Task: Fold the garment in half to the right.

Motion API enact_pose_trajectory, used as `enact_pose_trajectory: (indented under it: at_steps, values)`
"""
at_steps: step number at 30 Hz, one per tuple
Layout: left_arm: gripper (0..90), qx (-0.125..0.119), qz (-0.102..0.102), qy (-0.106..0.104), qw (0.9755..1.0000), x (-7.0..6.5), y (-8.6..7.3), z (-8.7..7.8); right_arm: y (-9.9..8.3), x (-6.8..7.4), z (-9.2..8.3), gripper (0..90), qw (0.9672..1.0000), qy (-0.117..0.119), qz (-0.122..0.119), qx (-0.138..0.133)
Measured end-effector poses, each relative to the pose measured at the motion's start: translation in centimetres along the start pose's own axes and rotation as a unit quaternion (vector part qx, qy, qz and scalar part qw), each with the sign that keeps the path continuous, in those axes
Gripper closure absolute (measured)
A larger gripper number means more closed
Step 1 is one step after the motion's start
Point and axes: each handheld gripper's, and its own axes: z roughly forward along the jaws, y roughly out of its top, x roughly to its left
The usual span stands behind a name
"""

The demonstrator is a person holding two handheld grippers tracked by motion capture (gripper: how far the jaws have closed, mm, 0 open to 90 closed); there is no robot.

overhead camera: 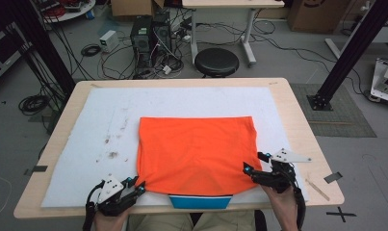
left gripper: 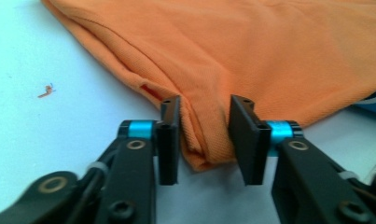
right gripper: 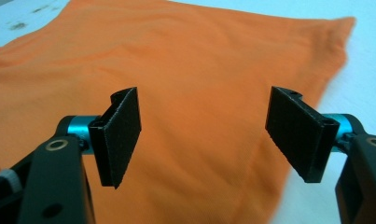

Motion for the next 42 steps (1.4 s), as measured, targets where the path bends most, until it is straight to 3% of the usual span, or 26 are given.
enact_pose_trajectory:
  at_steps: [8, 13, 21, 27, 33, 36, 42]
  values:
    - [76.8, -0.004, 0.011, -0.006, 0.9999, -0.2, -0.1, 0.0, 2.2, 1.4, 3.2, 22.8, 0.999, 0.041, -0.017, 0.011]
    - [77.1, -0.004, 0.007, -0.01, 0.9999, -0.1, -0.1, 0.0, 4.2, 2.8, 6.2, 21.5, 0.9962, 0.072, -0.046, 0.018]
    - [77.0, -0.006, 0.006, -0.009, 0.9999, -0.1, -0.2, 0.0, 8.5, 5.7, 11.4, 25.6, 0.9923, 0.074, -0.094, 0.03]
    - [76.9, -0.006, 0.004, -0.01, 0.9999, -0.1, -0.2, 0.0, 10.7, 7.6, 15.4, 26.3, 0.9874, 0.085, -0.117, 0.064]
    - [76.9, -0.006, 0.003, -0.011, 0.9999, -0.1, -0.2, 0.0, 11.9, 8.6, 18.5, 26.9, 0.9841, 0.118, -0.112, 0.07]
    - [76.9, -0.006, 0.003, -0.012, 0.9999, -0.1, -0.2, 0.0, 12.8, 9.0, 20.1, 26.9, 0.9797, 0.141, -0.115, 0.084]
    - [76.9, -0.006, 0.0, -0.012, 0.9999, -0.1, -0.2, 0.0, 14.0, 10.1, 23.2, 26.8, 0.9765, 0.142, -0.125, 0.102]
